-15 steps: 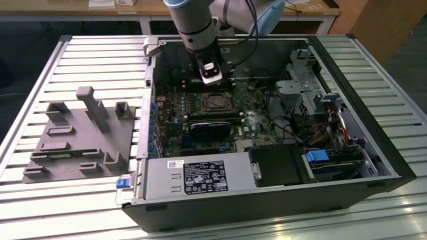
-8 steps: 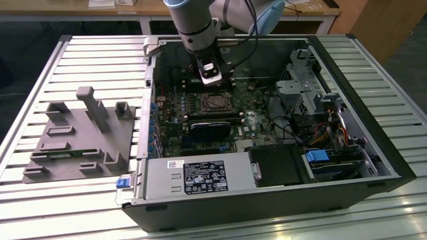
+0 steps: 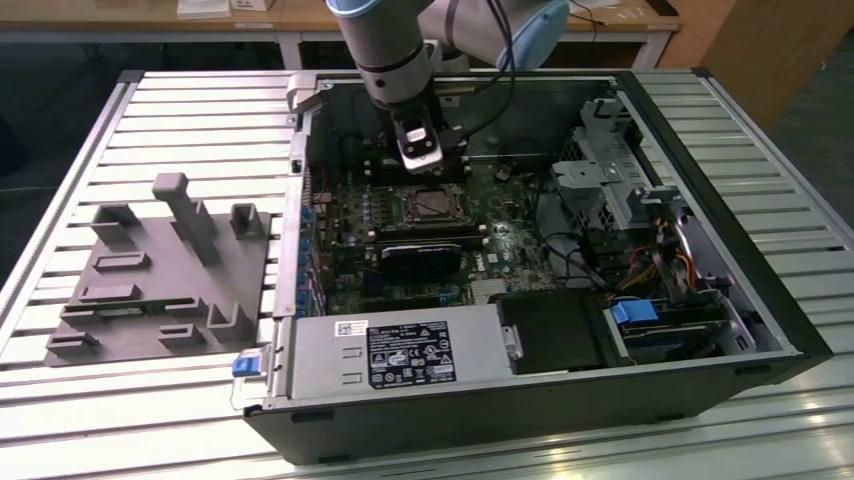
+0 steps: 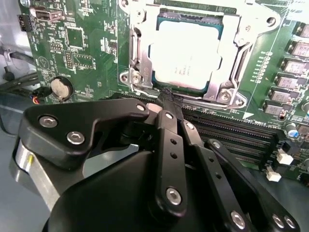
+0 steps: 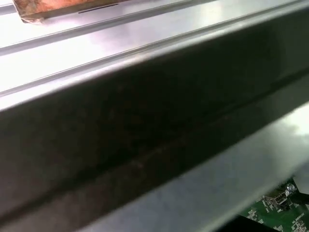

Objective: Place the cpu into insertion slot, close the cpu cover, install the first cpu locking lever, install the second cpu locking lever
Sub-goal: 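Install the first cpu locking lever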

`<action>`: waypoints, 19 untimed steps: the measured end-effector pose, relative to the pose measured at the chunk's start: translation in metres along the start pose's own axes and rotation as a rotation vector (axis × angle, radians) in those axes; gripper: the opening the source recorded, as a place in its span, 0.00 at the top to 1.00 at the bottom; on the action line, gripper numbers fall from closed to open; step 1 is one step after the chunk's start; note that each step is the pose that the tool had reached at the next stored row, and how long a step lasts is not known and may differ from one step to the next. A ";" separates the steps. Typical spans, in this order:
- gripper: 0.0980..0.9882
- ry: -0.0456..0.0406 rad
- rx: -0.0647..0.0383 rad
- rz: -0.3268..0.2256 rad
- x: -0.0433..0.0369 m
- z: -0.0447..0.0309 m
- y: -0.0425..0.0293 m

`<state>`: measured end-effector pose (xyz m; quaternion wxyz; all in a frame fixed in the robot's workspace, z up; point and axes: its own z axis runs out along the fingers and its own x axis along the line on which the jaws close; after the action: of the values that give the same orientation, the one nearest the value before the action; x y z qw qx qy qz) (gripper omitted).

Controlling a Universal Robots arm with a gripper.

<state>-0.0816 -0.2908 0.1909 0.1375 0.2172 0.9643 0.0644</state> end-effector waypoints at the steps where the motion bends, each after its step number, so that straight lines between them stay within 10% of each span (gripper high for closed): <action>1: 1.00 -0.0012 0.003 0.001 0.0002 0.0004 0.0000; 11: 1.00 -0.0019 0.004 0.002 -0.0003 0.0003 0.0005; 19: 1.00 -0.0019 0.004 0.002 -0.0044 -0.0164 0.0037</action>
<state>-0.0811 -0.2904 0.2082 0.1379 0.2184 0.9640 0.0624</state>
